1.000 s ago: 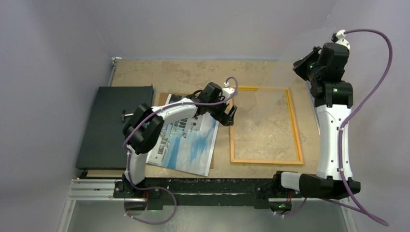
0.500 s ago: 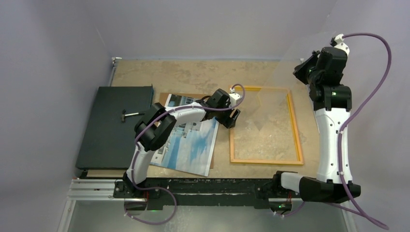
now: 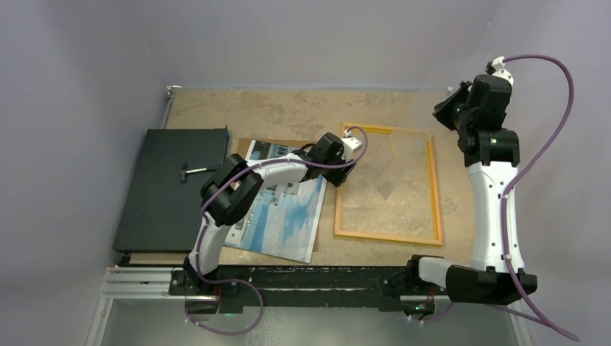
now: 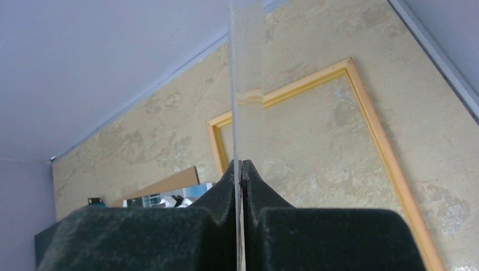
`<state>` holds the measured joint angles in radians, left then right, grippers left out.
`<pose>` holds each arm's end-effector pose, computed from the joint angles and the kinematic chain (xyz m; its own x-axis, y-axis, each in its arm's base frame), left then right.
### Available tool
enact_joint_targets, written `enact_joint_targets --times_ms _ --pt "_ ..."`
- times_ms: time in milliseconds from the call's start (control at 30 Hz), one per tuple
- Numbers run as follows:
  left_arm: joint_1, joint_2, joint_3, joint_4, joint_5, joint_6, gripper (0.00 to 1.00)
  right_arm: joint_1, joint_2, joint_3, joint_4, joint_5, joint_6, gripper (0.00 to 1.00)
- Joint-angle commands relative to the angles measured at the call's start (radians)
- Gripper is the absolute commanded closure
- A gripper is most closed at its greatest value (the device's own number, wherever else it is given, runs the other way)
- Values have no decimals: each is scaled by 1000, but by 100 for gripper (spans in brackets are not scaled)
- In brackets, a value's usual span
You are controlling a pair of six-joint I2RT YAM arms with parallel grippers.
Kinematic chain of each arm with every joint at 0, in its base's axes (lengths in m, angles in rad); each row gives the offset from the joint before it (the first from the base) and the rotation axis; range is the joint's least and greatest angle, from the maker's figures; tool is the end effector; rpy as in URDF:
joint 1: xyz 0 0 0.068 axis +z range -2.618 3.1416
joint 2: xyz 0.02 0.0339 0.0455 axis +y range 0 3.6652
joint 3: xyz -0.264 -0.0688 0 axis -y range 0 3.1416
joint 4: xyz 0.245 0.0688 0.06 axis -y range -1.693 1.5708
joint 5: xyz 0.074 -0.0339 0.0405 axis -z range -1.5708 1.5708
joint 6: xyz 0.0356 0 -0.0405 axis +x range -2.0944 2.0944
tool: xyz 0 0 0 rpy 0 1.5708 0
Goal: Put the photo into the frame
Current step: Adjust the photo frame at the center of the board.
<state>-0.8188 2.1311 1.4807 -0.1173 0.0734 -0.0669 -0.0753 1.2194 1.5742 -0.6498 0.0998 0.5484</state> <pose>0.3194 -0.3453 0.1605 -0.5244 0.4631 -0.7145 0.7310 0.6752 -0.0989 0.2418 -0.0218 0.4709 -0.1588 0.5322 -0.8316 0.2961 0.8292 0.4741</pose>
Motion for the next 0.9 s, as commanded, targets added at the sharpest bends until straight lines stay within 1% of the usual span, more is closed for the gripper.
enact_joint_targets --times_ms 0,100,267,467,600,733,867 --pt "15 -35 -35 -35 -131 91 45 -4 -38 -9 60 -16 -6 100" --pt "20 -36 -29 -40 -157 94 44 -4 -38 -18 65 -33 -3 100" --pt "34 -40 -30 -57 -157 98 43 -4 -49 -48 75 -60 5 100" --pt "35 -67 -73 -21 -203 156 43 -4 -65 -86 86 -68 13 100" --pt "36 -74 -74 -3 -201 164 43 -4 -66 -79 78 -57 5 100" --pt "38 -88 -47 -4 -129 123 37 -4 -66 -65 66 -49 0 100" --pt "51 -92 28 -36 -39 79 25 -4 -58 -45 60 -58 0 100"
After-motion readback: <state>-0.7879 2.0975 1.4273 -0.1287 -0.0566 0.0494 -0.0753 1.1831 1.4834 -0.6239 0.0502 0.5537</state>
